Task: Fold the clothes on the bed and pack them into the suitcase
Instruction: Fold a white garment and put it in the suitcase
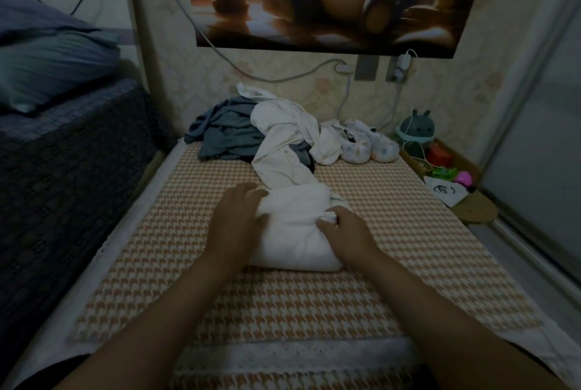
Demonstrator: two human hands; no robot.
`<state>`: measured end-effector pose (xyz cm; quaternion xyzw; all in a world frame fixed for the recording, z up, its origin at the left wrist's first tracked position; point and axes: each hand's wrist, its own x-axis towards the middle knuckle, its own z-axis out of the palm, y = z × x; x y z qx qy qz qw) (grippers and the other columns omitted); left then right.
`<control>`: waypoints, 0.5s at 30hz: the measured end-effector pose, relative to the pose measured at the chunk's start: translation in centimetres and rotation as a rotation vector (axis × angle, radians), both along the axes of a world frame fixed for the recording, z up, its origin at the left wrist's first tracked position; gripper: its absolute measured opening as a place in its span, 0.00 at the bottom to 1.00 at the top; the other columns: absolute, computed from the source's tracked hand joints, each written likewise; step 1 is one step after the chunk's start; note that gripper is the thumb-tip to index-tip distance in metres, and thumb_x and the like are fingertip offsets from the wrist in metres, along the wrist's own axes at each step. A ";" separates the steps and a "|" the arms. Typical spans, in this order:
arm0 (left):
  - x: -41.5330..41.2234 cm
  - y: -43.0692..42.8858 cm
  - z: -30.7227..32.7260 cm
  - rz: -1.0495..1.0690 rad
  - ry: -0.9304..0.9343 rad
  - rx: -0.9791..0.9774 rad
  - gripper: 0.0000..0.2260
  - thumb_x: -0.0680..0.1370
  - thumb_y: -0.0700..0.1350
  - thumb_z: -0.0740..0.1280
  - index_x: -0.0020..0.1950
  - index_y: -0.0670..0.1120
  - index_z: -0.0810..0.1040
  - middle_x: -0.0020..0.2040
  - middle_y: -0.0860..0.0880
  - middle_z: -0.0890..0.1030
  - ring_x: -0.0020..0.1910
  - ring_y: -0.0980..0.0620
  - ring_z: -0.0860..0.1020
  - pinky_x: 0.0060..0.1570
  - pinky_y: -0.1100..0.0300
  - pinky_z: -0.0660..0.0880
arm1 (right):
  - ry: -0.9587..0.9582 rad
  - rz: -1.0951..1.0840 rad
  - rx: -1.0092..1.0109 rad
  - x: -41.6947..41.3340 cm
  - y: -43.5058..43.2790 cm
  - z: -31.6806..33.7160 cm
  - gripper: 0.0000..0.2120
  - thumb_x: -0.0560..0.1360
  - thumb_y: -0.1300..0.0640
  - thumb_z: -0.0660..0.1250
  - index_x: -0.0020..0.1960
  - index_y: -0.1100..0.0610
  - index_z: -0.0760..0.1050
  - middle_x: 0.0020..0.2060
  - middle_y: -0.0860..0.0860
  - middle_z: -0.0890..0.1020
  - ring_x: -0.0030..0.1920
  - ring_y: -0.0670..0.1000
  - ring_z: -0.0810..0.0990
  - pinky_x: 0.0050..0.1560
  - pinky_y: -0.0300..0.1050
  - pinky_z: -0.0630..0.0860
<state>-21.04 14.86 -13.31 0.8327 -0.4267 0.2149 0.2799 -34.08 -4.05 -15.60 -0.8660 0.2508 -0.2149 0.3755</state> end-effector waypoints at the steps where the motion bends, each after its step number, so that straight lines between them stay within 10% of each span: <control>1: -0.5 -0.7 0.0 -0.078 -0.142 0.046 0.14 0.73 0.43 0.68 0.58 0.48 0.79 0.58 0.47 0.78 0.55 0.46 0.76 0.56 0.53 0.71 | -0.009 -0.021 -0.001 0.4 0.1 -0.2 0.08 0.79 0.49 0.63 0.51 0.54 0.76 0.42 0.45 0.77 0.41 0.43 0.74 0.36 0.32 0.65; 9: -1.1 -2.5 -4.6 -0.212 0.078 0.553 0.27 0.79 0.65 0.41 0.77 0.60 0.57 0.78 0.56 0.57 0.77 0.54 0.54 0.75 0.46 0.46 | 0.075 -0.082 -0.136 2.4 -0.4 -1.4 0.16 0.77 0.48 0.66 0.62 0.53 0.71 0.54 0.52 0.78 0.48 0.49 0.76 0.44 0.43 0.72; 13: -0.5 -3.5 -4.1 -0.234 0.187 0.596 0.24 0.82 0.61 0.44 0.78 0.60 0.52 0.78 0.58 0.51 0.77 0.57 0.48 0.74 0.43 0.37 | -0.084 0.062 -0.789 3.0 -0.7 -0.9 0.18 0.74 0.54 0.66 0.64 0.53 0.74 0.63 0.54 0.74 0.59 0.53 0.74 0.58 0.49 0.71; 15: 0.0 -3.6 -4.0 -0.273 0.245 0.578 0.26 0.81 0.62 0.43 0.78 0.58 0.50 0.79 0.57 0.49 0.77 0.58 0.46 0.74 0.46 0.36 | -0.074 0.282 -0.798 2.5 -0.2 -0.6 0.19 0.78 0.49 0.58 0.63 0.55 0.76 0.62 0.54 0.77 0.60 0.53 0.75 0.61 0.46 0.70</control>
